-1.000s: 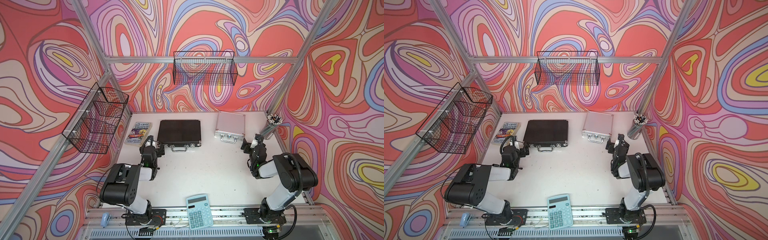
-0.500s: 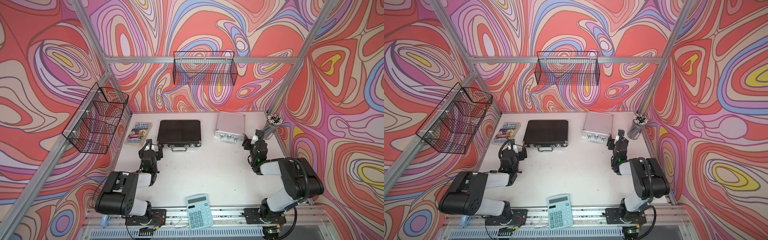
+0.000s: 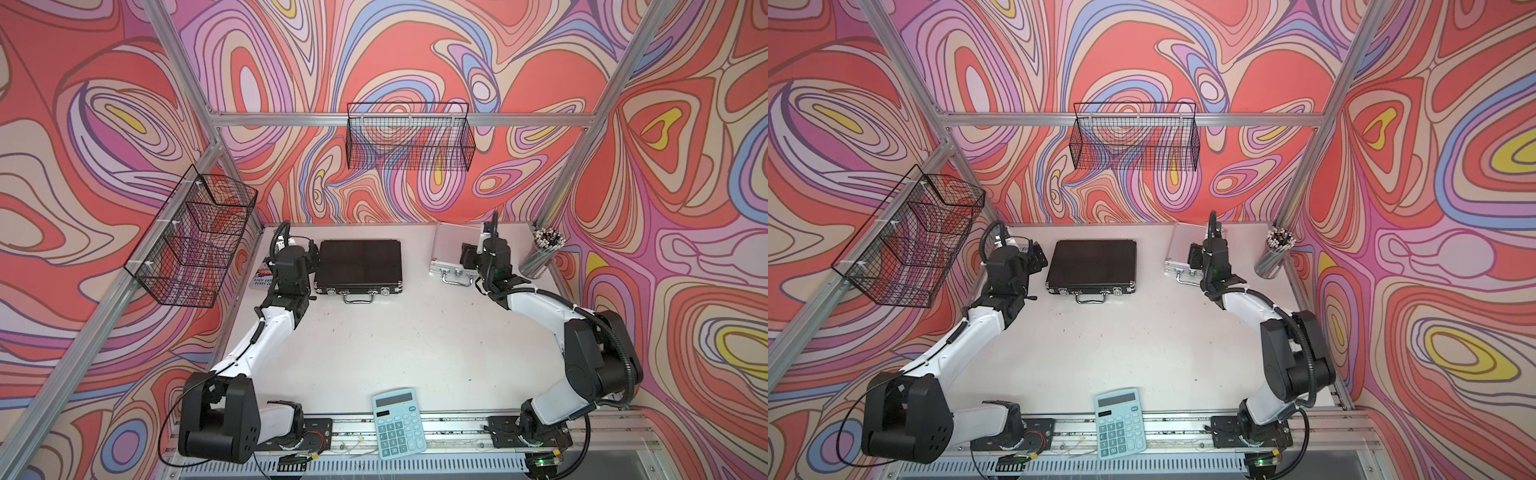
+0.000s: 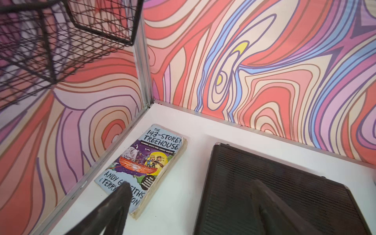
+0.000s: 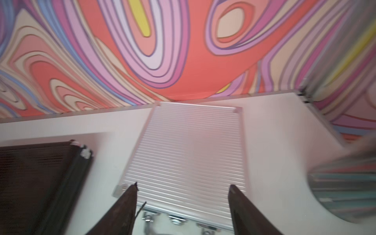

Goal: Open the poker set cases
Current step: Adjust the poker set case at the center of the board.

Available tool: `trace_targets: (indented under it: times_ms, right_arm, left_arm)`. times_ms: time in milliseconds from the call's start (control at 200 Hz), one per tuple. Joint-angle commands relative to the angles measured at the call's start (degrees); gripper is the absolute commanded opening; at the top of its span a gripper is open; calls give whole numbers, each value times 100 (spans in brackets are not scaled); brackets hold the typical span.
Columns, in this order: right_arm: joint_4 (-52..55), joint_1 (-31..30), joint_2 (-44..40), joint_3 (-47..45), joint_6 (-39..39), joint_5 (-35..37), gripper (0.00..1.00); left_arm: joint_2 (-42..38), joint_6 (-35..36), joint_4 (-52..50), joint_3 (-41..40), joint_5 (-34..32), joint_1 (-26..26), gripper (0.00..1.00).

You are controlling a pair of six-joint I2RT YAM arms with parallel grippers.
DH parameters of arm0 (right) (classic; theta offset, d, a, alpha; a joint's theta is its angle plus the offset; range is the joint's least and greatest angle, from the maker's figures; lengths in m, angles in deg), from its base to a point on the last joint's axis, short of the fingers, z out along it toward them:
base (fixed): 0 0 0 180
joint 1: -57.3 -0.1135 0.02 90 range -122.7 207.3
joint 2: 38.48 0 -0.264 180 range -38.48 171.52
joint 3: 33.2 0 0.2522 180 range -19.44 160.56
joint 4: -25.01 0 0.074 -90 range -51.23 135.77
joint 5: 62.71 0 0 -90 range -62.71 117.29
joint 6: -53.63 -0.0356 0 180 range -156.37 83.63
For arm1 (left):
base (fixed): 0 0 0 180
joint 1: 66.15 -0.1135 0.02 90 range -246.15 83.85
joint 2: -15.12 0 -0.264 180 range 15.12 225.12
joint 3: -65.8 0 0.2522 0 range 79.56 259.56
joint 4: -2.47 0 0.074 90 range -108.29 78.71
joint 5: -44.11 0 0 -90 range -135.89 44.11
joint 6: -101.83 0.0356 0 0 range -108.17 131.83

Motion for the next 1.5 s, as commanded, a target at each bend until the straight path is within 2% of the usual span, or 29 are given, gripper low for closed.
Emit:
trace_targets:
  times_ms: [0,160,255,360,481,666,921,1076,1312,1492]
  right_arm:
    - [865,-484,502,505,-497,-427,72]
    - [975,-963,1224,1168,-936,-883,71]
    - [867,-1086,1526,1338,-1258,-1103,71]
    - [645,-1116,1829,1398,-1667,-1507,71]
    - [566,-1189,2207,1577,-1976,-1842,71]
    - [445,-1287,2572,1724,-2240,-2030,72]
    - [333,-1318,2806,1867,-2300,-2406,71]
    - [311,-1348,2880,1904,-2251,-2602,71]
    - [193,-1379,2781,1730,-2203,-2891,70]
    - [613,-1379,2568,1639,-1853,-2677,70]
  left_arm:
    - [413,-598,-1575,415,581,-108,96]
    - [914,-882,-2080,867,1409,-463,98]
    - [1215,-733,-2185,1059,1955,-636,93]
    - [1669,-664,-2391,1416,2621,-782,90]
    - [2218,-574,-2541,1807,3087,-833,89]
    - [2818,-601,-2582,1997,3402,-839,88]
    - [3210,-615,-2545,1998,3555,-834,85]
    - [3219,-748,-2133,1775,3939,-785,83]
    - [3049,-692,-2079,1488,3885,-503,80]
    - [2664,-1099,-1694,938,4018,-354,80]
